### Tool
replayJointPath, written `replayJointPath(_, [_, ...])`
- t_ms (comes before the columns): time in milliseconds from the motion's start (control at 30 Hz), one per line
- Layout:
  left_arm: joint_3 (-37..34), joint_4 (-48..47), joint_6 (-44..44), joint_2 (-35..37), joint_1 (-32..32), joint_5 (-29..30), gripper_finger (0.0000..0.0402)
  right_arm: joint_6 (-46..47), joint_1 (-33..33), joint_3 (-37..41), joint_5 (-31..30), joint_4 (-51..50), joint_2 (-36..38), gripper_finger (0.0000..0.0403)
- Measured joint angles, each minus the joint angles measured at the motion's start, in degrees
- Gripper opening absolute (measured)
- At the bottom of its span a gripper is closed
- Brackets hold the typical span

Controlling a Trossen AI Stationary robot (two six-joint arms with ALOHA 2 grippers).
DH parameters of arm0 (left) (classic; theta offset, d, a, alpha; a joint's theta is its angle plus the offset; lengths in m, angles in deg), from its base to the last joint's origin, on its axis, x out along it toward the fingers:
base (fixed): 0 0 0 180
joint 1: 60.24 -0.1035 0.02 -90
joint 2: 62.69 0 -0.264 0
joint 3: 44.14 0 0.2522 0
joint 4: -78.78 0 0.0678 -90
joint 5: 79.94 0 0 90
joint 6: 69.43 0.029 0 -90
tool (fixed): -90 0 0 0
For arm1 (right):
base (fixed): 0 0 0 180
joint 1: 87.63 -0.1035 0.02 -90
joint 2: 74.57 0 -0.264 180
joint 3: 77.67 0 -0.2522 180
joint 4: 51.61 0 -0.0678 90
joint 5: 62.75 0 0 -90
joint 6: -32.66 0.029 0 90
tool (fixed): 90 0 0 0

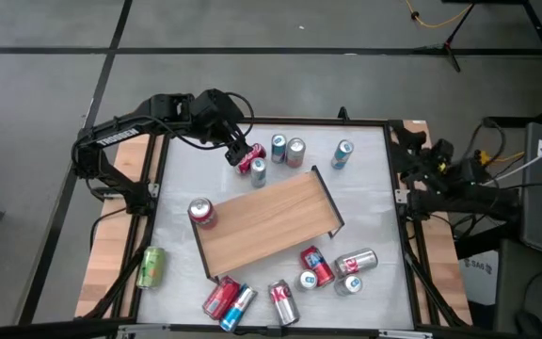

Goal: Place canned beverage on shelf
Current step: Put the orange white soda can on the shelf

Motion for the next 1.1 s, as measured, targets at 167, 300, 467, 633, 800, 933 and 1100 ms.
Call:
replayJointPath(167, [0.0, 0.0, 0.0, 0.0, 0.0, 0.0, 0.0386, -0.1, 0.0, -12.0, -0.5, -14.9, -12.4, 0.0359])
replayJointPath(300, [0.0, 0.0, 0.0, 0.0, 0.0, 0.0, 0.0386, -0.3, 0.0, -20.9, -0.5, -23.8, -23.4, 0.0359])
replayJointPath(467, [0.0, 0.0, 0.0, 0.0, 0.0, -0.7, 0.0386, -3.9, 0.0, -31.4, -0.4, -31.1, -35.6, 0.0359])
replayJointPath(633, [0.0, -0.1, 0.1, 0.0, 0.0, -0.7, 0.0386, -8.8, 2.6, -41.8, 2.8, -38.8, -46.5, 0.0359])
replayJointPath(800, [0.0, -0.1, 0.1, 0.0, 0.1, -0.7, 0.0386, -9.1, 9.5, -50.7, 15.4, -45.9, -56.7, 0.0358])
replayJointPath(933, [0.0, -0.1, 0.1, 0.0, 0.2, -0.7, 0.0386, -11.4, 14.7, -55.1, 24.4, -48.4, -63.8, 0.0358])
replayJointPath(1100, [0.0, -0.1, 0.1, 0.0, 0.2, -0.7, 0.0386, -16.5, 19.2, -56.5, 32.0, -49.0, -70.4, 0.0358])
